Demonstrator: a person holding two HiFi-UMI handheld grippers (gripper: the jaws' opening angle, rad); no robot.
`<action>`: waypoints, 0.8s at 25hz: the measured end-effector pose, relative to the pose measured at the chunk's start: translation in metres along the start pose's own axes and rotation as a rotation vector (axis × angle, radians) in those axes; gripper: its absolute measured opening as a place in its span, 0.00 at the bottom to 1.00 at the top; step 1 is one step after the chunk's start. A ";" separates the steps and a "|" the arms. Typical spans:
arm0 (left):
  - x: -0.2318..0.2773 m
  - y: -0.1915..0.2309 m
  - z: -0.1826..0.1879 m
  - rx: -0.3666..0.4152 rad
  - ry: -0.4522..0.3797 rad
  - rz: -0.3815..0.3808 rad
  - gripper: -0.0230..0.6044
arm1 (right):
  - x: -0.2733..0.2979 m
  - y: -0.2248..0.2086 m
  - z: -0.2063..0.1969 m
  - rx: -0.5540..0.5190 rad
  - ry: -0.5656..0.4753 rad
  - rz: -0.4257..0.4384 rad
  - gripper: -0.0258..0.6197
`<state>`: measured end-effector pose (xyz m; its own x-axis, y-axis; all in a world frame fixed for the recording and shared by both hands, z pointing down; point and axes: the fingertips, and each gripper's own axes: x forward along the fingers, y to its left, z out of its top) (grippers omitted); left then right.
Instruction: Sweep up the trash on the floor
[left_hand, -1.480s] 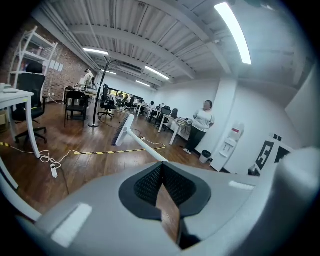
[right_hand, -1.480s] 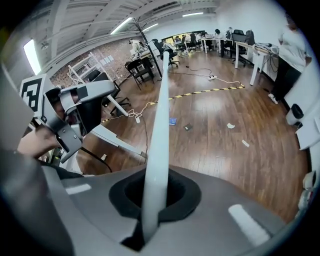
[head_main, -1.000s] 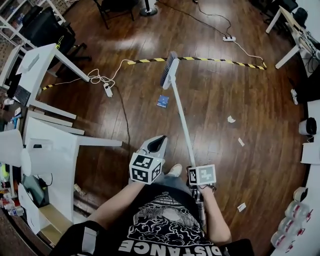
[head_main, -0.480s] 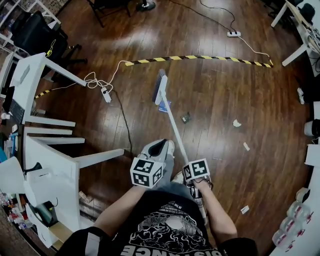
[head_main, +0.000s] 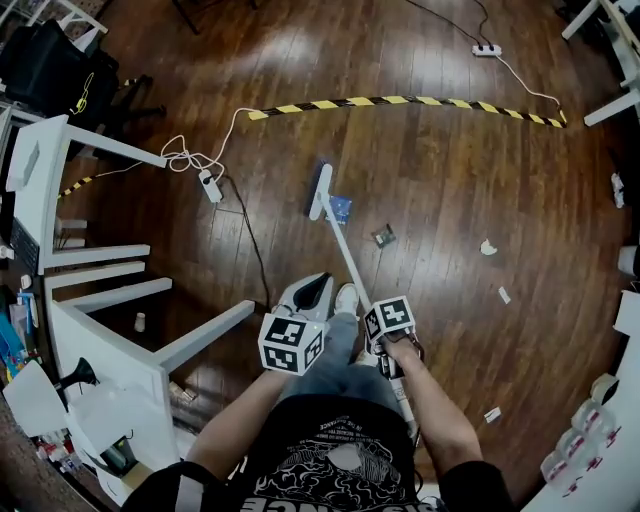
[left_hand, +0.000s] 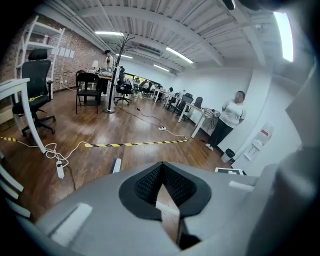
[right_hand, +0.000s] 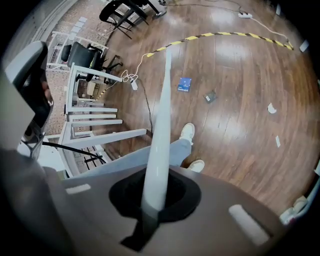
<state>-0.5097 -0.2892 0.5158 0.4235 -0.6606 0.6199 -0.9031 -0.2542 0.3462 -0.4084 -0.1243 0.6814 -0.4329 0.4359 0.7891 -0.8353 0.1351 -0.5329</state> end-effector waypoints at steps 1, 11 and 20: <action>0.004 0.005 0.000 -0.005 0.008 0.000 0.04 | 0.004 0.001 0.005 0.012 0.014 0.019 0.04; 0.034 0.024 -0.002 -0.031 0.064 -0.018 0.04 | 0.027 -0.008 0.028 0.253 0.118 0.239 0.04; 0.054 -0.003 -0.003 0.014 0.092 -0.037 0.04 | 0.024 -0.045 0.011 0.345 0.122 0.275 0.04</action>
<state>-0.4836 -0.3223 0.5501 0.4611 -0.5832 0.6688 -0.8872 -0.2875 0.3609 -0.3851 -0.1298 0.7277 -0.6283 0.5184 0.5801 -0.7681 -0.2950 -0.5683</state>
